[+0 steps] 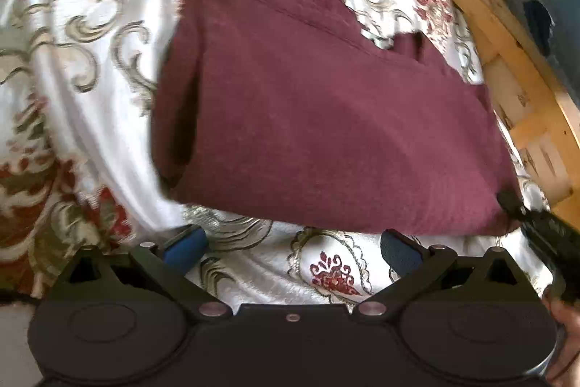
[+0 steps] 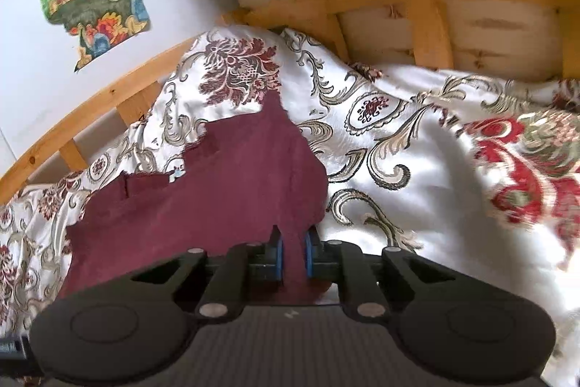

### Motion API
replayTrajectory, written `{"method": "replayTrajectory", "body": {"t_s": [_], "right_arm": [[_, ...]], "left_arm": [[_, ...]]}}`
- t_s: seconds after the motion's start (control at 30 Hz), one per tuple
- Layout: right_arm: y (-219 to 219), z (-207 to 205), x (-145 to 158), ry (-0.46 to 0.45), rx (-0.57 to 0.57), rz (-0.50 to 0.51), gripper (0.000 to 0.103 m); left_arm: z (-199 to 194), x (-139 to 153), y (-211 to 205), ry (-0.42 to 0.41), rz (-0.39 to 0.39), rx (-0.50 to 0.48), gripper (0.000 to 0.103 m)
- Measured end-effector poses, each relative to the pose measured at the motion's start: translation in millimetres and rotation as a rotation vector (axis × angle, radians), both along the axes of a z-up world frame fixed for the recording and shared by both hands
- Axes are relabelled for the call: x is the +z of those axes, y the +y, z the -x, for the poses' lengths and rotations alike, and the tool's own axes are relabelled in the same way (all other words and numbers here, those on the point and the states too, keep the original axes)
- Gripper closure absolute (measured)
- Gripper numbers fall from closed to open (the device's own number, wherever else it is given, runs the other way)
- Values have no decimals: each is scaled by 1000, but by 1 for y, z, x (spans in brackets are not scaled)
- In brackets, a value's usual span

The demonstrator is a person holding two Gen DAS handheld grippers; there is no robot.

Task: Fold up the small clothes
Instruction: 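Tuck the folded edge under and open the right tool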

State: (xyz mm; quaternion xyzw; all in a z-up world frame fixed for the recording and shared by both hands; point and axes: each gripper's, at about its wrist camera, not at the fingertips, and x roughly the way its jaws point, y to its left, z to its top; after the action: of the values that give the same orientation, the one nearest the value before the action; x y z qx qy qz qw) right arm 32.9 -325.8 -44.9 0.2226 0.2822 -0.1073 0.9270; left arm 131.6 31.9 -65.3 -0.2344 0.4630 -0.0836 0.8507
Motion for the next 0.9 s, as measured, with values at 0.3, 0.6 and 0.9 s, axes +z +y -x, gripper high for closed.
{"method": "replayTrajectory", "body": {"t_s": [0.3, 0.6, 0.9], "right_arm": [[9, 15, -4, 21, 1, 53, 79], [53, 19, -2, -9, -35, 437, 29], [127, -11, -20, -66, 269, 609, 14]], "left_arm": [[-4, 12, 28, -84, -144, 141, 1], [-36, -2, 51, -171, -141, 121, 1], [-30, 3, 51, -271, -86, 130, 11]]}}
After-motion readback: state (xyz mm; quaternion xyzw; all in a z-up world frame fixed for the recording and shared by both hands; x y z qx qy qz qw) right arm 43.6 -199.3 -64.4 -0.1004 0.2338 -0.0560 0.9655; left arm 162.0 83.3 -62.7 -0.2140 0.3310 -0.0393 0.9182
